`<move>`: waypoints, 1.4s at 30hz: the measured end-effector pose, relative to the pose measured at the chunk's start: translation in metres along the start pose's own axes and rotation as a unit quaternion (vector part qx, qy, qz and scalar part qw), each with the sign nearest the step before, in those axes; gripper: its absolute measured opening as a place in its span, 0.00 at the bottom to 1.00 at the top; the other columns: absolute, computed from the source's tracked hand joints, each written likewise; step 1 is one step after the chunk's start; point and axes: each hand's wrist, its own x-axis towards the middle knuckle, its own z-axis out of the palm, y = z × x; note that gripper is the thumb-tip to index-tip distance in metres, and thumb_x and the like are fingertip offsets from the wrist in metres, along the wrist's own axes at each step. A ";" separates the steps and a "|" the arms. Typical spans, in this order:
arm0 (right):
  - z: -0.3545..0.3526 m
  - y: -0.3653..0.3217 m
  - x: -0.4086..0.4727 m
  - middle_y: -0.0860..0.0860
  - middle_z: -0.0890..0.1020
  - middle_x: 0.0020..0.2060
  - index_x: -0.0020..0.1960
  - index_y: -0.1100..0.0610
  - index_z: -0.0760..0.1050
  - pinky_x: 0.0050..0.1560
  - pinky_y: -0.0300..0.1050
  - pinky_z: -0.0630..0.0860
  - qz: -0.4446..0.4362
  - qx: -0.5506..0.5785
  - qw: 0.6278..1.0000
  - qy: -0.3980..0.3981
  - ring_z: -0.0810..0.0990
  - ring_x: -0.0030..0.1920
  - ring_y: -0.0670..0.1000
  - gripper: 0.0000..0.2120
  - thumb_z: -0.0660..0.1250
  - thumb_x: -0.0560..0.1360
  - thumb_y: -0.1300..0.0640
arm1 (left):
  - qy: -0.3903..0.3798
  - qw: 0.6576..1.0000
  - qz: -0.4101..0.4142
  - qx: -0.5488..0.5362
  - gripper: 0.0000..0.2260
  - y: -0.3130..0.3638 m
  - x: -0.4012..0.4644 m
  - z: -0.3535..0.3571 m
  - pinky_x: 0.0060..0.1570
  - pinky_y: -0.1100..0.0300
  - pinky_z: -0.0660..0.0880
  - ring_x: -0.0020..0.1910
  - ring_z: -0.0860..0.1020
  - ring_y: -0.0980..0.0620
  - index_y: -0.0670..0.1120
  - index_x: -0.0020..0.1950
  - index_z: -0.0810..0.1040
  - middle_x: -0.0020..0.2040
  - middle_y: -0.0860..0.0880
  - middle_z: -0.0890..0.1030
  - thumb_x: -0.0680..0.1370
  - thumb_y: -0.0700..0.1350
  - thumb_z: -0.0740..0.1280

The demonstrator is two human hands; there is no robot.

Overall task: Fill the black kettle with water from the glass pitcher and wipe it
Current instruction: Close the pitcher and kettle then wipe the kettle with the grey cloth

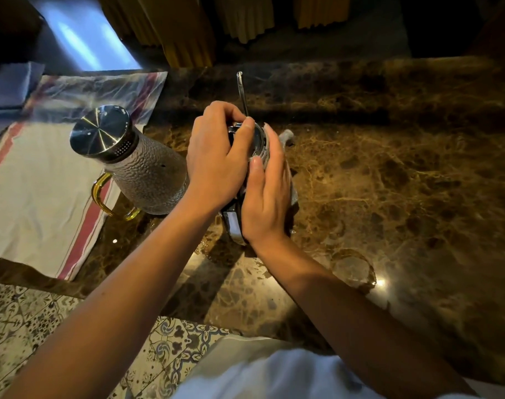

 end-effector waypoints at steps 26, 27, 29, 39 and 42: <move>-0.077 0.064 -0.001 0.44 0.50 0.85 0.85 0.49 0.47 0.75 0.26 0.46 0.039 -0.070 0.951 -0.298 0.46 0.80 0.32 0.41 0.65 0.81 0.41 | -0.025 1.000 0.013 -0.001 0.08 -0.001 -0.001 -0.005 0.51 0.69 0.65 0.55 0.73 0.54 0.46 0.58 0.76 0.56 0.49 0.79 0.84 0.49 0.62; -0.075 0.063 -0.001 0.45 0.50 0.85 0.85 0.49 0.47 0.76 0.28 0.47 0.037 -0.069 0.954 -0.291 0.46 0.81 0.34 0.42 0.66 0.81 0.40 | -0.024 1.000 0.013 0.001 0.08 -0.001 -0.001 -0.005 0.51 0.69 0.65 0.55 0.73 0.54 0.47 0.58 0.75 0.56 0.49 0.79 0.84 0.49 0.62; -0.069 0.060 -0.006 0.47 0.51 0.85 0.85 0.51 0.48 0.80 0.37 0.49 0.018 -0.083 0.962 -0.260 0.48 0.84 0.41 0.43 0.67 0.80 0.39 | -0.023 1.000 0.015 0.005 0.07 -0.001 -0.001 -0.004 0.50 0.71 0.64 0.54 0.73 0.55 0.47 0.58 0.76 0.56 0.49 0.78 0.84 0.49 0.62; -0.029 0.023 0.003 0.55 0.60 0.83 0.84 0.58 0.52 0.82 0.53 0.58 0.002 -0.082 0.986 -0.144 0.57 0.84 0.54 0.42 0.53 0.81 0.31 | -0.027 0.999 0.023 0.009 0.08 -0.003 0.000 -0.004 0.50 0.71 0.66 0.53 0.73 0.55 0.46 0.58 0.76 0.56 0.48 0.79 0.84 0.49 0.62; -0.050 0.048 -0.007 0.54 0.55 0.84 0.85 0.57 0.50 0.82 0.50 0.54 -0.013 -0.112 0.973 -0.202 0.52 0.85 0.52 0.43 0.63 0.80 0.37 | -0.034 0.999 0.029 -0.001 0.07 -0.005 -0.001 -0.005 0.51 0.71 0.65 0.54 0.74 0.53 0.48 0.57 0.75 0.56 0.48 0.79 0.84 0.49 0.62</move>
